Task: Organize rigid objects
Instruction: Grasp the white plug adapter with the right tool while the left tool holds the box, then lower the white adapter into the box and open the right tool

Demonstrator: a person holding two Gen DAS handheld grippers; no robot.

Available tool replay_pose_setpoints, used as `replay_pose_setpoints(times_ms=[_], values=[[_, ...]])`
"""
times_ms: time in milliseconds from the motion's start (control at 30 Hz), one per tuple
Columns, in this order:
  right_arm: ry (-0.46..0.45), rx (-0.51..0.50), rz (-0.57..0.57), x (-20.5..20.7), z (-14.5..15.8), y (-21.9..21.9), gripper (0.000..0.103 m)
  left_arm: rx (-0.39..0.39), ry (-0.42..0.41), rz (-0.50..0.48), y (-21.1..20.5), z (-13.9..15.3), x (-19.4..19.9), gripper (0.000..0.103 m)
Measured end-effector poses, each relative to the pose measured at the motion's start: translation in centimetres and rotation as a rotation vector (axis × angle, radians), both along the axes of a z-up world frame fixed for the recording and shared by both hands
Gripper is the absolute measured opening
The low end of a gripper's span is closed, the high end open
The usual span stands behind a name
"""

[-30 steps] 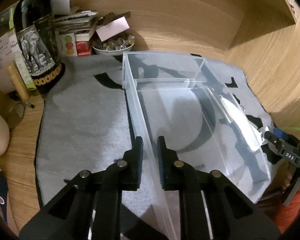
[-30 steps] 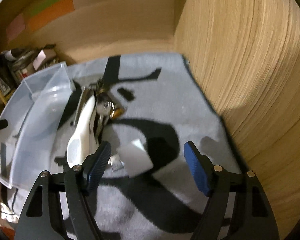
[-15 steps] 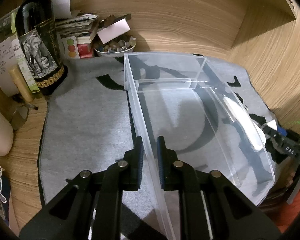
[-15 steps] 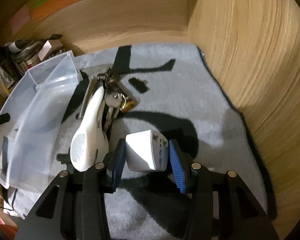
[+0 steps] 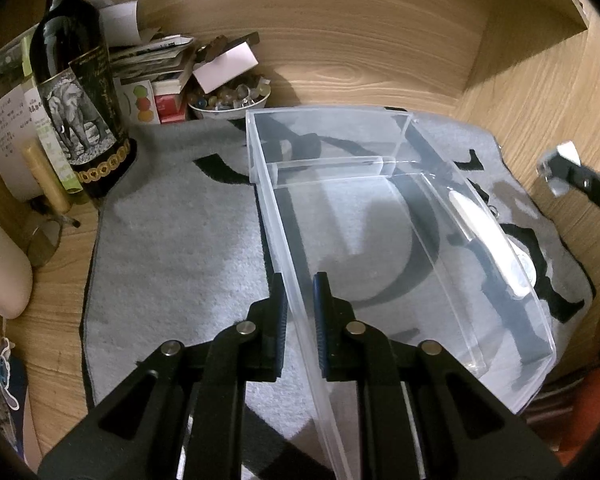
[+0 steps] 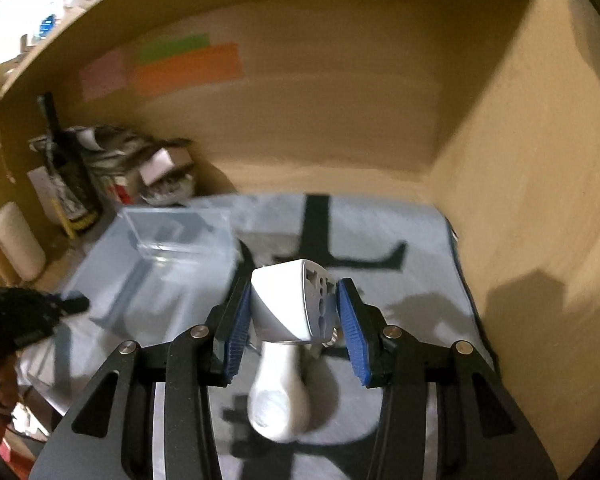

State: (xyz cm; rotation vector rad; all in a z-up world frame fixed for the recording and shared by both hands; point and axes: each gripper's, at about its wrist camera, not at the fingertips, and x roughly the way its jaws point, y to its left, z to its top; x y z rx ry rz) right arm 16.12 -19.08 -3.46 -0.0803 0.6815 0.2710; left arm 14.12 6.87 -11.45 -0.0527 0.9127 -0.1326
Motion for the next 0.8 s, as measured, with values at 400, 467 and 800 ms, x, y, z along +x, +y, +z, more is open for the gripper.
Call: replay_pose_setpoints(times_ms=[400, 467, 800], values=[[0.018, -0.01, 0.171, 1.4, 0.4, 7.4, 0.04, -0.014, 0.002, -0.015, 0.3, 0.1, 0.2, 0.014], [0.057, -0.022, 0.21, 1.9, -0.3, 8.8, 0.04, -0.011, 0.001, -0.017, 0.2, 0.1, 0.1, 0.014], [0.189, -0.159, 0.348, 3.3, -3.4, 15.3, 0.04, -0.026, -0.006, -0.028, 0.3, 0.1, 0.1, 0.015]])
